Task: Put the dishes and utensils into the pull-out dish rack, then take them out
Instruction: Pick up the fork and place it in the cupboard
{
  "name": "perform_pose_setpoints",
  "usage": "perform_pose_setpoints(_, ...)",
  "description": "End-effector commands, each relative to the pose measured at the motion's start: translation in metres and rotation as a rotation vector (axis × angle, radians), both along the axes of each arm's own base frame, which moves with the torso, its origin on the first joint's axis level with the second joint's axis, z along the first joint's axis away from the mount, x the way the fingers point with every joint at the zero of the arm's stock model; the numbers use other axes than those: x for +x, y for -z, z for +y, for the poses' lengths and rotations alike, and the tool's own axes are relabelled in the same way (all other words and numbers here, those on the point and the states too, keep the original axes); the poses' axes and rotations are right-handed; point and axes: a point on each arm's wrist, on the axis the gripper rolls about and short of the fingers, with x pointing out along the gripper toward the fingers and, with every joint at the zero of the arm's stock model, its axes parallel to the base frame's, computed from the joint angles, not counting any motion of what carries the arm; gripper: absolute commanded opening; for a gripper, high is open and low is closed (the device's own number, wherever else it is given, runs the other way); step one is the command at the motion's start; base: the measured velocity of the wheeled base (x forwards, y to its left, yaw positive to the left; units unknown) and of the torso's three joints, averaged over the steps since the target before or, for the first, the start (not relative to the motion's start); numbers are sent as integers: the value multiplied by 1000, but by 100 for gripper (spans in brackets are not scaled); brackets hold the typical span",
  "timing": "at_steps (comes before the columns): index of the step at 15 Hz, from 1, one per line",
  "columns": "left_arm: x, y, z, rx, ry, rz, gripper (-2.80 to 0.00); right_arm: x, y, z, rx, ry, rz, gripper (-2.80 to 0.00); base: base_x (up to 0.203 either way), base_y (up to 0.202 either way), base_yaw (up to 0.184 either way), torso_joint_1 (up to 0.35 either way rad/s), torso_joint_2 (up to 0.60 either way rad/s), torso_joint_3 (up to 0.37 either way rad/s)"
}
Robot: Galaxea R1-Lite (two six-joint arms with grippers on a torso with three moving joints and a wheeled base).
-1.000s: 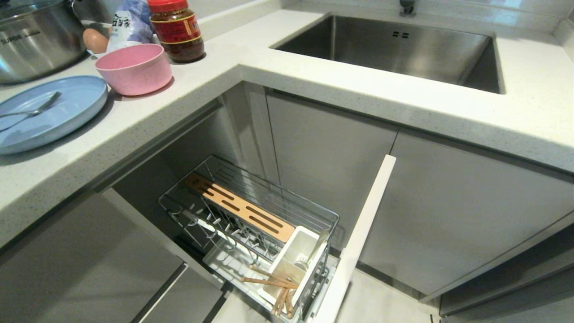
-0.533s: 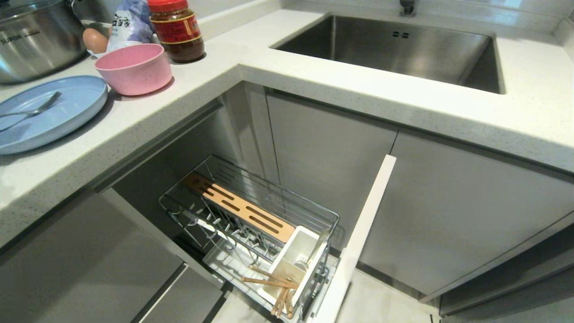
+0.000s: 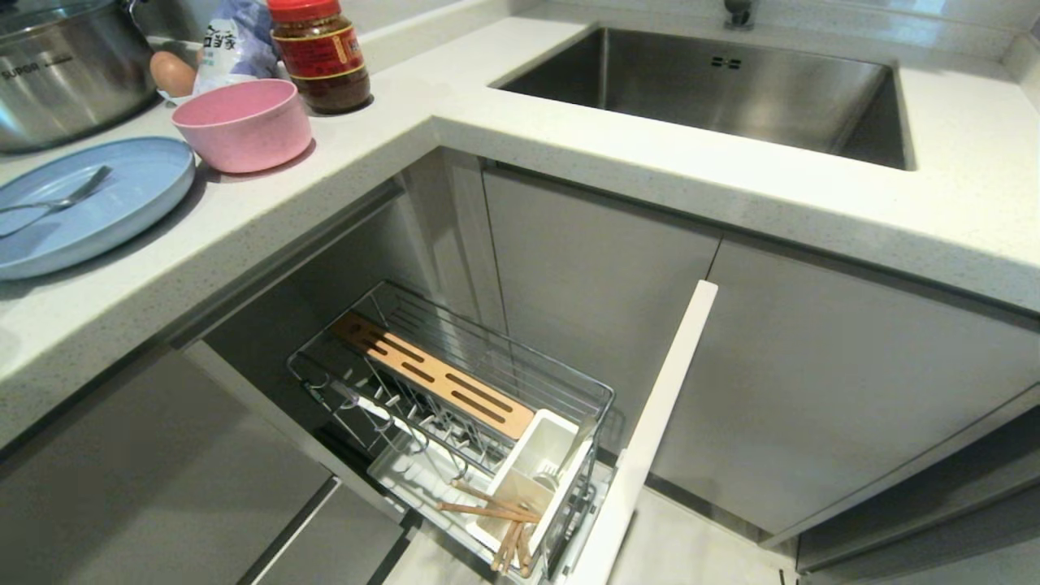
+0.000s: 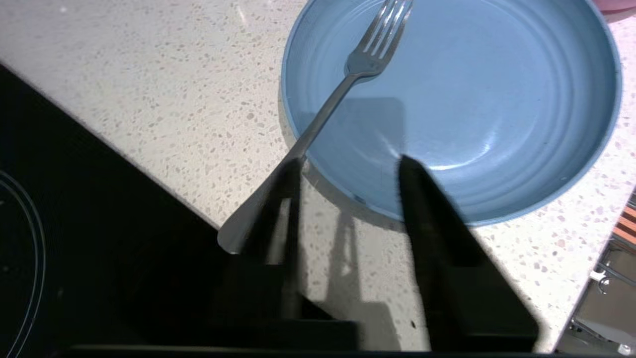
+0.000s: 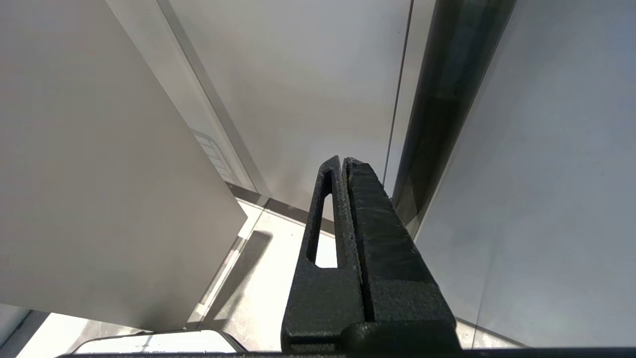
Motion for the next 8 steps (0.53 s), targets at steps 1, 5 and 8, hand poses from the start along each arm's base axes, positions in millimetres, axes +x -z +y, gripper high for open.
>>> perform_pose_setpoints(1,7,5,8,-20,13,15,0,0,0,0,1,-1,-5,-280,0,0,0,0,0,0)
perform_pose_setpoints(5,20,11,21,-48,103,-2,0,0,0,0,1,0,-5,-280,0,0,0,0,0,0)
perform_pose_setpoints(8,33,17,31,-64,170,-8,0,0,0,0,1,0,-5,-280,0,0,0,0,0,0)
